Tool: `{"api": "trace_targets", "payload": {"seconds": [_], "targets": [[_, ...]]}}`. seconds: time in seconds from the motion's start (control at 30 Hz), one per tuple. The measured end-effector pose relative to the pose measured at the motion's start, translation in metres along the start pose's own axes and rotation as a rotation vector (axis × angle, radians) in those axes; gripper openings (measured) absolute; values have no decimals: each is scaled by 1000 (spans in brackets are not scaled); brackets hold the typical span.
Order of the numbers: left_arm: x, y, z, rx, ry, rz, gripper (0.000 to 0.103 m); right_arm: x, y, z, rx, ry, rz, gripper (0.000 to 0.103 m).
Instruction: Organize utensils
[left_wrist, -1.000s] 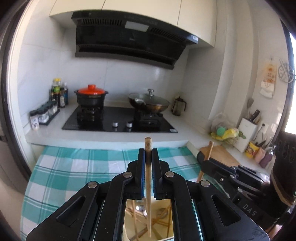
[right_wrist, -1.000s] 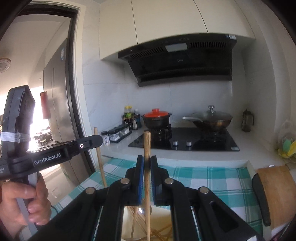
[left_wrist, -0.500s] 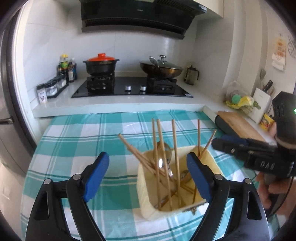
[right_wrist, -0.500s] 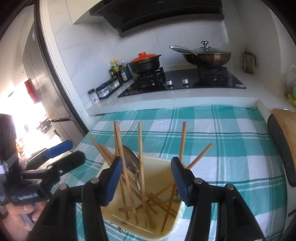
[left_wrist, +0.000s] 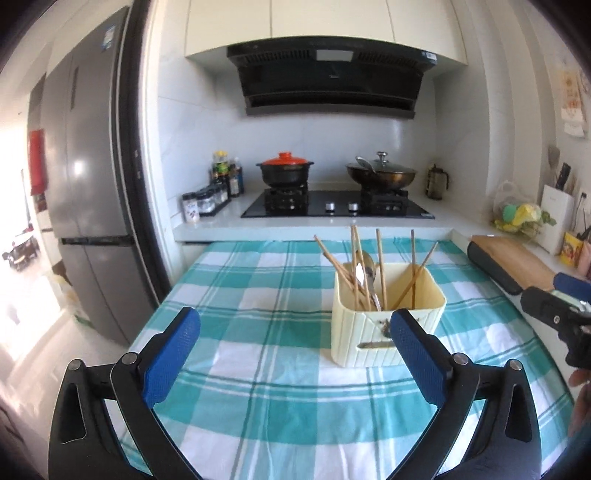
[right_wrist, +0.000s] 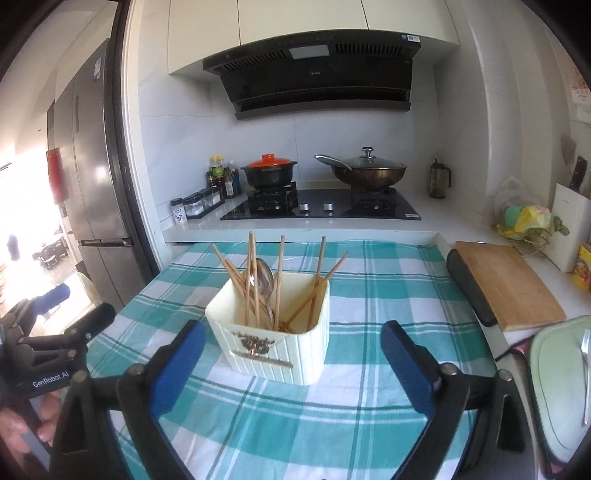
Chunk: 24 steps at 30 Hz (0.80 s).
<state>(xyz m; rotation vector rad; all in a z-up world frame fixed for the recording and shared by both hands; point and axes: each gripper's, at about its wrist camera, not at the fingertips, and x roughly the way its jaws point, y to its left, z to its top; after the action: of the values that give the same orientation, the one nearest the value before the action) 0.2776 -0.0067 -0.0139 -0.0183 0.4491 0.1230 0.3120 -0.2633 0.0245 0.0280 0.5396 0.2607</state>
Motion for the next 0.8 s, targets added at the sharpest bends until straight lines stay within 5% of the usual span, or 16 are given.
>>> {"api": "trace_targets", "payload": {"seconds": [0.1, 0.3, 0.8], "targets": [[-9, 10, -12, -39, 106, 14, 103, -23, 7, -18, 7, -1, -13, 103], [-23, 15, -30, -16, 180, -30, 103, -41, 23, -38, -24, 17, -34, 103], [-53, 8, -36, 38, 206, -57, 103, -76, 50, -46, -42, 71, -73, 103]]}}
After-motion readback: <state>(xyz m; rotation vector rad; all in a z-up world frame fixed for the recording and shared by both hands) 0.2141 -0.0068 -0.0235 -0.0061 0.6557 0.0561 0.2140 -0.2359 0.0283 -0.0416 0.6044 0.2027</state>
